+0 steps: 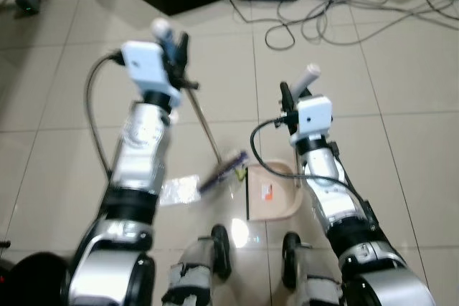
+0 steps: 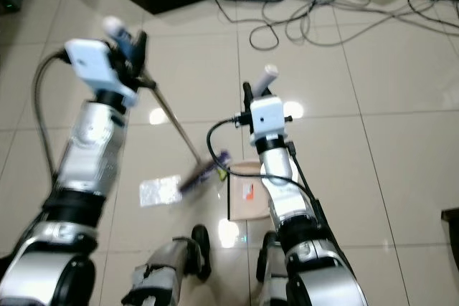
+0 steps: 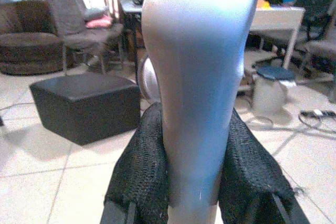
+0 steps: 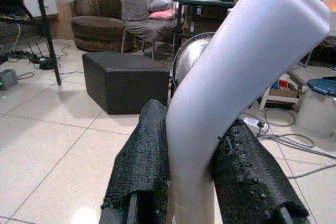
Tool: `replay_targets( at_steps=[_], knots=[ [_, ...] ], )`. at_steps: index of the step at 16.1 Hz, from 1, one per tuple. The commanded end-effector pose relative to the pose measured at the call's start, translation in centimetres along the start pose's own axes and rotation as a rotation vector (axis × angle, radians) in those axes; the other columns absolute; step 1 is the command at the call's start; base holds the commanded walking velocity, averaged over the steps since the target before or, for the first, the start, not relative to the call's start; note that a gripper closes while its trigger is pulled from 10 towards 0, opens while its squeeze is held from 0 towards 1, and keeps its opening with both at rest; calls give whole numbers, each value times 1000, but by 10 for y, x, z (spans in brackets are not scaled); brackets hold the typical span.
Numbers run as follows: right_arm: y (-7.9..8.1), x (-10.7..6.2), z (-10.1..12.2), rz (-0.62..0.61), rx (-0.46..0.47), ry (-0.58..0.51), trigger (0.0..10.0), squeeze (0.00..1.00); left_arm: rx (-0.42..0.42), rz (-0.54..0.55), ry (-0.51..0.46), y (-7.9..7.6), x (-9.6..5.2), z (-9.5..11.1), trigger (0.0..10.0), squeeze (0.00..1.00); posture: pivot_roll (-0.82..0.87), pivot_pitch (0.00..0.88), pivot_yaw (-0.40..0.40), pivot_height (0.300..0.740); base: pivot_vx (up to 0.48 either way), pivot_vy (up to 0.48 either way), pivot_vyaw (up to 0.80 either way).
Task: Sweep floor
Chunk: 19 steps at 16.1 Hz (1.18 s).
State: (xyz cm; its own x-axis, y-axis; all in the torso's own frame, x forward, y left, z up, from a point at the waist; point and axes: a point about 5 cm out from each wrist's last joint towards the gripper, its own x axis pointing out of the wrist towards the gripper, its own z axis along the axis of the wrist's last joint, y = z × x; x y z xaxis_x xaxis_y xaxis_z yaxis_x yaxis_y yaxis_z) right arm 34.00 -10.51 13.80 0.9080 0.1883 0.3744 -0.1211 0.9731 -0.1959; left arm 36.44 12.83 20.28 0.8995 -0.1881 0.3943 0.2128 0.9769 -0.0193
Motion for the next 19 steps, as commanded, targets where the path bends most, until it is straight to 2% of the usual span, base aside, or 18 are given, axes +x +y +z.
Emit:
replay_targets(
  at_steps=[1,2,4,7,10,12,13,15,16,17,18,19],
  knots=[
    [6,-9,-8,14,7,36,10000,0,8,-56,5,-16,-2,-11,10000,0,120,319,126,740,0,0,0],
    [6,-10,-8,16,10,36,10000,0,-8,-78,42,-27,-5,-23,10000,0,120,319,126,740,0,0,0],
    [7,-12,-9,18,12,39,10000,0,-36,-83,66,-35,-7,-29,10000,0,120,323,122,740,0,0,0],
    [9,-12,-10,22,19,51,10000,0,-133,-110,77,-47,-10,-33,10000,0,120,318,122,740,0,0,0],
    [4,-9,-11,5,18,64,10000,0,-270,-174,33,-50,-11,-17,10000,0,123,308,125,740,0,0,0],
    [0,-8,-12,-13,23,68,10000,0,-301,-202,-20,-44,-8,2,10000,0,128,305,127,740,0,0,0],
    [-2,-8,-11,-17,21,65,10000,0,-281,-174,-72,-33,-4,15,10000,0,126,302,127,740,0,0,0],
    [-6,-9,-8,-22,19,46,10000,0,-190,-134,-142,-13,3,31,10000,0,120,297,128,740,0,0,0],
    [-8,-10,-7,-22,17,39,10000,0,-168,-125,-156,-8,5,35,10000,0,117,296,129,740,0,0,0],
    [-13,-14,-5,-29,5,26,10000,0,-112,-96,-175,3,8,40,10000,0,112,295,130,740,0,0,0],
    [-15,-15,-5,-34,0,25,10000,0,-100,-84,-177,5,9,40,10000,0,109,297,132,740,0,0,0],
    [-22,-19,-5,-55,-14,20,10000,0,-43,-59,-173,11,11,36,10000,0,102,301,131,740,0,0,0]
  ],
)
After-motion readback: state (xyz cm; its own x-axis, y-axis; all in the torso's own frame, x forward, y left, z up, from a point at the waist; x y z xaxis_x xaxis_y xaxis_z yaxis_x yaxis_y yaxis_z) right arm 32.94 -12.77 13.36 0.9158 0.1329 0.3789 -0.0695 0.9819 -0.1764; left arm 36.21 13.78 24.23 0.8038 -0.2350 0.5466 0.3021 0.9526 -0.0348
